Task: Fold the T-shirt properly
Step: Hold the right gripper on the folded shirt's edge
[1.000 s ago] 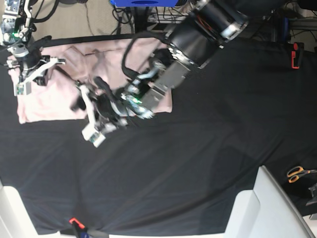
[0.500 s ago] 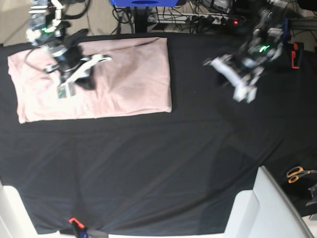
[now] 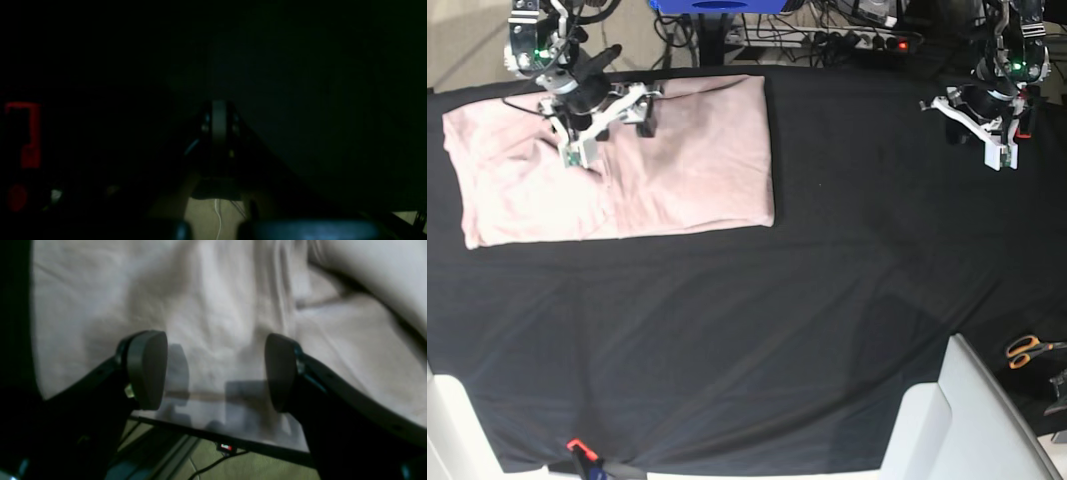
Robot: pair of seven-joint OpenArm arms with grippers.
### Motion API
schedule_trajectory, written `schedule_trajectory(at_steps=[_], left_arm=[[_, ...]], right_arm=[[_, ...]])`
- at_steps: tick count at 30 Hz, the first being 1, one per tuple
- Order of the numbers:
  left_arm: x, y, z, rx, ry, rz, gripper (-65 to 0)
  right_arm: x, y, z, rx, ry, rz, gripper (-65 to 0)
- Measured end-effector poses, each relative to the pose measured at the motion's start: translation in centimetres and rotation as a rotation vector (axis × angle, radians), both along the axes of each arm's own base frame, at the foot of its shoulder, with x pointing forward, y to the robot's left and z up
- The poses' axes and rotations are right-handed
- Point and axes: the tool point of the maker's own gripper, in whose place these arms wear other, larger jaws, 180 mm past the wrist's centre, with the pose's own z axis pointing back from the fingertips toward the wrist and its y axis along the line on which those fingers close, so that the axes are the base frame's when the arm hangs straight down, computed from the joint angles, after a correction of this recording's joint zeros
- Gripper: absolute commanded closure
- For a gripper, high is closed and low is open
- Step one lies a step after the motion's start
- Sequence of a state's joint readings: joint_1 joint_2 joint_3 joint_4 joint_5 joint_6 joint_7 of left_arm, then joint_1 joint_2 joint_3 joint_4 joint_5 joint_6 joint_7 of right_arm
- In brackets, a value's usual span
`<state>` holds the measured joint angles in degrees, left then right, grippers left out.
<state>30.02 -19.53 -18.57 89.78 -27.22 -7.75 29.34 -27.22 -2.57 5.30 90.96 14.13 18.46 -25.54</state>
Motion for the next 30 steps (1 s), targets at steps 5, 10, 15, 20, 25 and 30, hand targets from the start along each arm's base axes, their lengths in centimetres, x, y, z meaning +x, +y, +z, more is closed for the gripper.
schedule_trajectory(at_steps=[5, 10, 15, 20, 25, 30], left_arm=[[0.1, -0.6, -0.1, -0.019, -0.007, 0.004, 0.0], [0.1, -0.6, -0.2, -0.018, -0.006, 0.006, 0.0], [0.1, -0.6, -0.2, -0.018, -0.006, 0.007, 0.0], [0.1, -0.6, -0.1, -0.018, -0.007, 0.007, 0.0], [0.1, -0.6, -0.1, -0.018, -0.006, 0.007, 0.0], [-0.3, -0.3, -0.7, -0.020, 0.009, 0.017, 0.0]], right_arm=[[-0.1, 0.1, -0.1, 0.003, 0.004, 0.001, -28.5], [-0.2, -1.2, -0.2, -0.004, 0.008, -0.036, -28.7], [-0.1, -3.5, -0.2, -0.036, 0.007, -0.093, -28.7], [-0.1, -3.3, -0.2, -0.032, 0.008, -0.088, -28.7], [-0.1, -3.3, -0.2, -0.032, 0.009, -0.088, -27.9], [-0.9, -3.2, -1.2, -0.024, 0.037, -0.094, -17.9]])
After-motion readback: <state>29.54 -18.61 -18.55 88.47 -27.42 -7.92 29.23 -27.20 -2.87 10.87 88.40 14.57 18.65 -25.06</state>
